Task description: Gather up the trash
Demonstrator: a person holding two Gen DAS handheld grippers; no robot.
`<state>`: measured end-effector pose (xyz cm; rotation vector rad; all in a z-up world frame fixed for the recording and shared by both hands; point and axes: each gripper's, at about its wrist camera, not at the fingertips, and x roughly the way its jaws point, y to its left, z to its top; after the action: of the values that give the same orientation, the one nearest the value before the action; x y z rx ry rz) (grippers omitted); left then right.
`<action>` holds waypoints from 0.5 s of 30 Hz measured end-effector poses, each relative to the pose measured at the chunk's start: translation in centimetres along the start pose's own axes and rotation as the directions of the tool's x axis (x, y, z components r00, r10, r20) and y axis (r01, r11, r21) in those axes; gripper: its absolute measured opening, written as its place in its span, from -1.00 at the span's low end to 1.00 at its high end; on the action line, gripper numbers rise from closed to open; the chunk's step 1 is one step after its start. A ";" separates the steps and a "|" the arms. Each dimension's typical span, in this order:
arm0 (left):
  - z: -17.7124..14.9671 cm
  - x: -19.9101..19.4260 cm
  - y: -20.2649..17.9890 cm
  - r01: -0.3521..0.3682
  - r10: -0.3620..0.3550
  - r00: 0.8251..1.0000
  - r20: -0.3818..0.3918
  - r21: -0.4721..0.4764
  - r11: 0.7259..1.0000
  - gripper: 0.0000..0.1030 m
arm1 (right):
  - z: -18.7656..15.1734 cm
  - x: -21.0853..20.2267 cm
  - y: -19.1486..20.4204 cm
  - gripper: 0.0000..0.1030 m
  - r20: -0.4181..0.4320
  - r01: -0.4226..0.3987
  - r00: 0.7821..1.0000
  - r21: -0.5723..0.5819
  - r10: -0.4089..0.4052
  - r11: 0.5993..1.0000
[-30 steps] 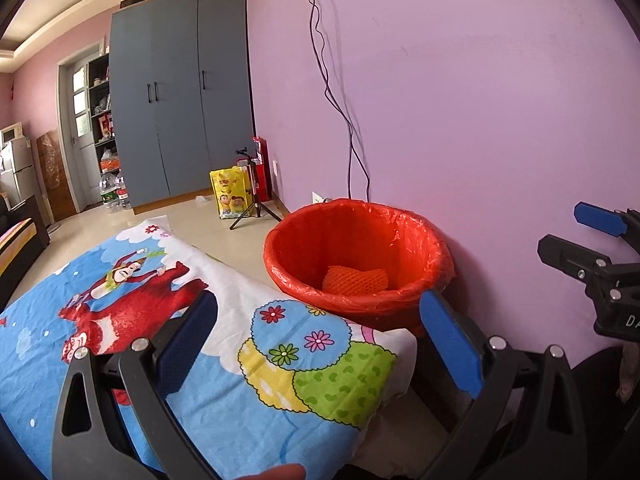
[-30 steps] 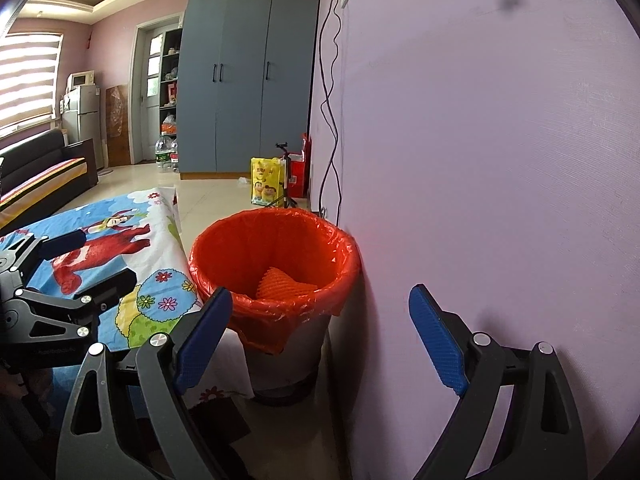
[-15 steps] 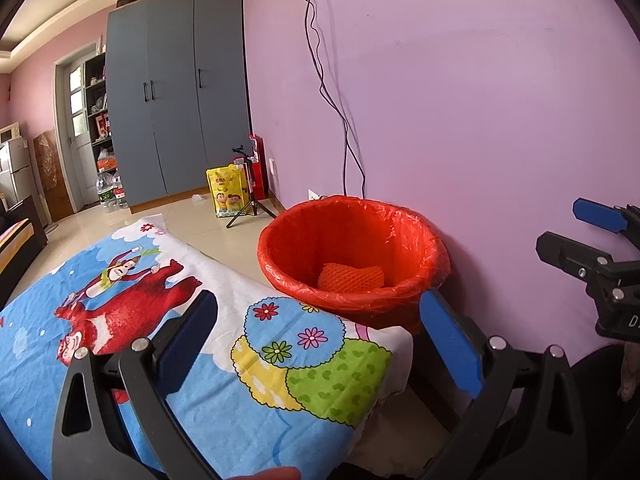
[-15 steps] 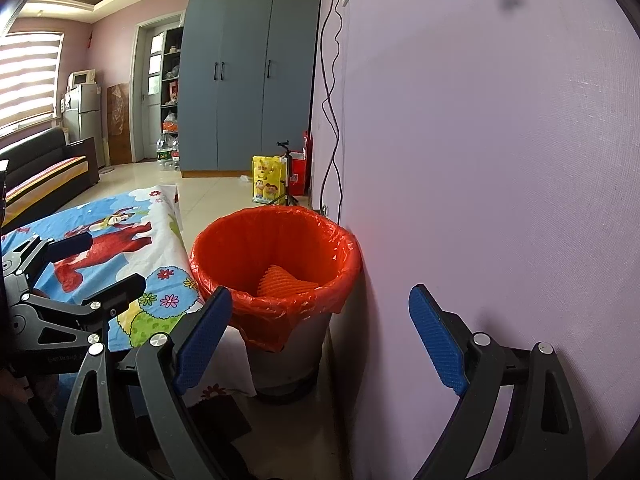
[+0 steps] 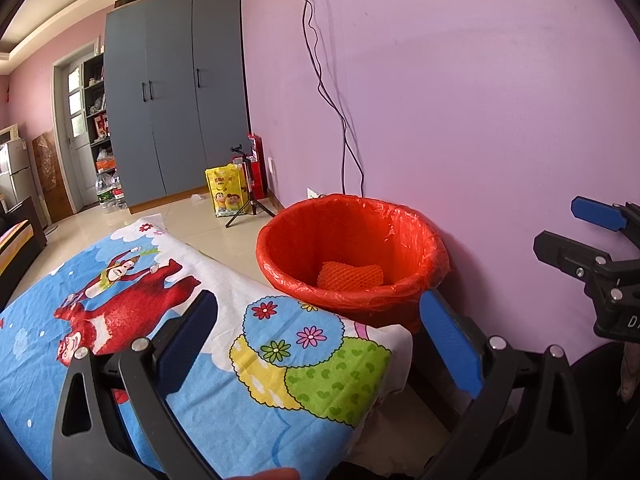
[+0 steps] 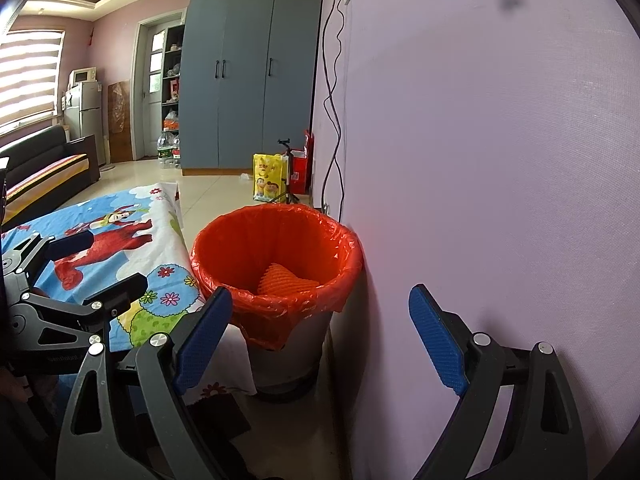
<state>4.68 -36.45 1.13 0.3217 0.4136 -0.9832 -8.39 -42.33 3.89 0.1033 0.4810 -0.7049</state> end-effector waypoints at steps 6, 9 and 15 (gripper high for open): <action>-0.1 0.2 0.1 0.005 -0.005 1.000 -0.009 -0.003 1.000 0.91 | 0.0 0.0 0.1 0.63 -0.001 -0.001 1.000 -0.002 0.001 1.000; -0.2 0.4 0.1 0.000 0.000 1.000 -0.014 -0.003 1.000 0.91 | 0.1 0.0 0.2 0.63 -0.001 -0.002 1.000 -0.004 0.002 1.000; -0.1 0.4 0.2 -0.001 0.001 1.000 -0.012 -0.007 1.000 0.91 | 0.1 0.0 0.3 0.63 -0.003 -0.005 1.000 -0.004 0.005 1.000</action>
<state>5.05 -36.55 0.83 0.3214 0.4275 -0.9790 -8.14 -42.12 3.90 0.1011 0.4846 -0.6993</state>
